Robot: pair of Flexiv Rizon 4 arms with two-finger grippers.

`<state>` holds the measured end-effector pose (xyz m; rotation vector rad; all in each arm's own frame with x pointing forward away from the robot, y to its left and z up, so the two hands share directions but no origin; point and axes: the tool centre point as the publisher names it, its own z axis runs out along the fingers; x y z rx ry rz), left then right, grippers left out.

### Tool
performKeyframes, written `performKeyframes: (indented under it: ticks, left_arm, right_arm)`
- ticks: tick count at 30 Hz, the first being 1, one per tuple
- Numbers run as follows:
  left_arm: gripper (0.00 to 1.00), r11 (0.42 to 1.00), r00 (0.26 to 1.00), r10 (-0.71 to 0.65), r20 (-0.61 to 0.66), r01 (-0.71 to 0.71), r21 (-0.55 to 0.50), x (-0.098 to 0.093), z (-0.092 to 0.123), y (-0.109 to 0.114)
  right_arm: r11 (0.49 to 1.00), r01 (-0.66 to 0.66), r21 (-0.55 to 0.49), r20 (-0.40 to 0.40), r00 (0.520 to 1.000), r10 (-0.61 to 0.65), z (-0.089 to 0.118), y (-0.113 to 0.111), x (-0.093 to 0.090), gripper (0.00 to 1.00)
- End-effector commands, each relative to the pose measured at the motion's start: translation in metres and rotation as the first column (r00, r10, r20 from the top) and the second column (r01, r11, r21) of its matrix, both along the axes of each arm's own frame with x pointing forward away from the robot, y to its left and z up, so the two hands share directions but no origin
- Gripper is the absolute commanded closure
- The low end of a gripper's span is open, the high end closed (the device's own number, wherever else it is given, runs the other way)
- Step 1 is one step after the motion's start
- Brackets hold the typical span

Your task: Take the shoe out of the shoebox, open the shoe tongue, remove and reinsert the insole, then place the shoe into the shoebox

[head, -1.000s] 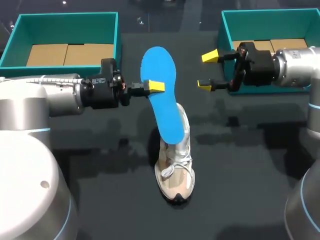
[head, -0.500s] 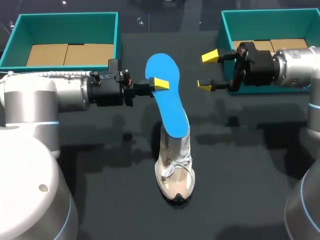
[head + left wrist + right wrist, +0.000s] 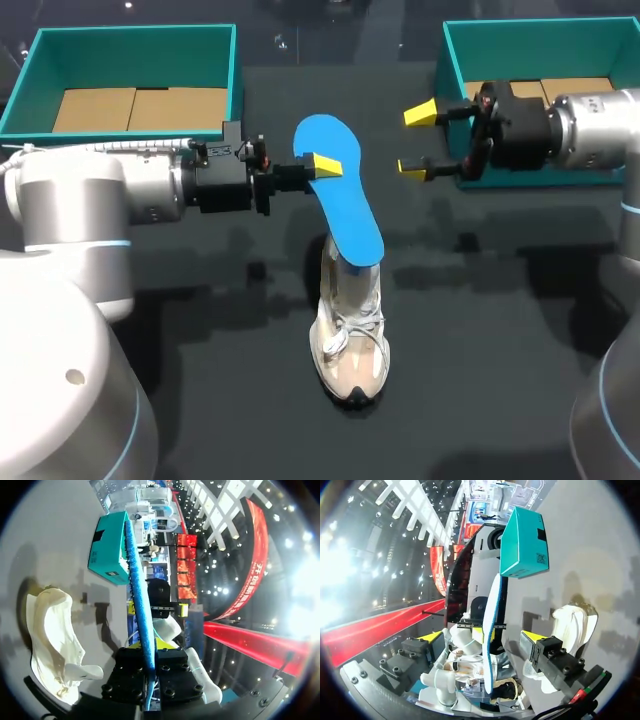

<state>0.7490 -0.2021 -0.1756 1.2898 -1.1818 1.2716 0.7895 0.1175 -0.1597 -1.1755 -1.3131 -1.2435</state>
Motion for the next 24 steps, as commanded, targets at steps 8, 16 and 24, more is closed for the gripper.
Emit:
performKeyframes:
  ticks: [8,16,24]
  left_arm:
    - [1.0,1.0,1.0,0.01,-0.003,-0.01,0.006,-0.001,0.0,-0.005]
    - [1.0,1.0,1.0,0.01,-0.003,-0.01,0.006,-0.001,0.0,-0.005]
    - [1.0,1.0,1.0,0.01,-0.003,-0.01,0.006,-0.001,0.0,-0.005]
  right_arm:
    - [0.966,0.001,-0.26,0.001,1.0,0.0,0.032,-0.007,-0.008,0.0]
    - [0.871,-0.001,-0.492,-0.004,1.0,-0.001,0.054,-0.008,-0.008,0.0]
    - [0.721,-0.016,-0.693,-0.022,1.0,0.001,0.075,0.0,-0.01,0.0]
